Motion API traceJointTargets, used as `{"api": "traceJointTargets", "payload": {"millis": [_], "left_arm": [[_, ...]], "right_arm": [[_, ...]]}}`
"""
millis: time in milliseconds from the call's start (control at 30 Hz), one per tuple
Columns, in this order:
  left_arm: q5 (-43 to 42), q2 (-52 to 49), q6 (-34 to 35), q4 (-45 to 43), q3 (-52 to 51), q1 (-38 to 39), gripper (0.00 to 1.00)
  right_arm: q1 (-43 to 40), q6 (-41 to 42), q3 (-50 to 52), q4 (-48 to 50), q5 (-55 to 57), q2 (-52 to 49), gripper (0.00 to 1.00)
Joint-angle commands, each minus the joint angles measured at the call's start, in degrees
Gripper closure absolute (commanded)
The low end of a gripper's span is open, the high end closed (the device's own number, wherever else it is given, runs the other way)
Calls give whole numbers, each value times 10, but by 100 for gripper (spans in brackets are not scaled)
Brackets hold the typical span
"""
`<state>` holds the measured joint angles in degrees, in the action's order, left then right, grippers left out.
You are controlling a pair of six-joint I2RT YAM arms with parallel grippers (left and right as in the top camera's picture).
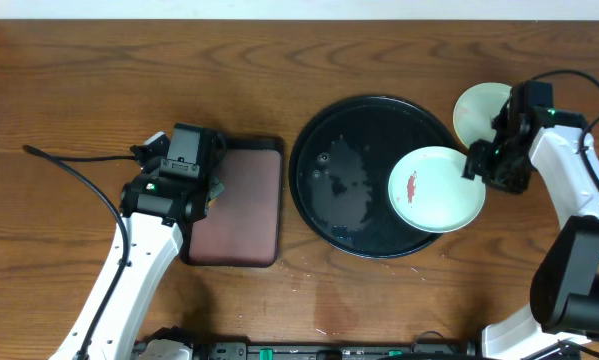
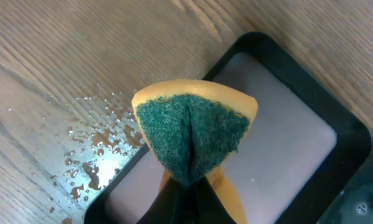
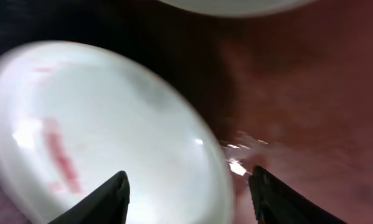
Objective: Clean dirty plates on tray and stack at the side
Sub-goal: 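Reach the right gripper to the rim of the remaining green plate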
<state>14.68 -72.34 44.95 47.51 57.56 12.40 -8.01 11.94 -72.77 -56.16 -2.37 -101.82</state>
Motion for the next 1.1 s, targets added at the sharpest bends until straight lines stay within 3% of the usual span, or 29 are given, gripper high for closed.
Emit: {"api": "traceJointTargets", "payload": {"millis": [0,300,567,667,833,1067], "left_arm": [[-5,-3,-6,-2,-3,-3,92],[-5,-3,-6,-10,-3,-3,92],[-6,-3,-6,-9,-4,-3,93],[-6,-3,-6,-9,-3,-3,92],[-6,-3,-5,-9,-4,-3,92],[-6,-3,-5,-9,-4,-3,92]], "right_arm": [[2,24,3,-14,90,7,39],[2,25,8,-36,38,7,39],[2,26,45,-20,34,7,50],[2,26,56,-12,34,7,57],[2,26,58,-7,34,7,81],[2,26,58,-4,34,7,77]]}}
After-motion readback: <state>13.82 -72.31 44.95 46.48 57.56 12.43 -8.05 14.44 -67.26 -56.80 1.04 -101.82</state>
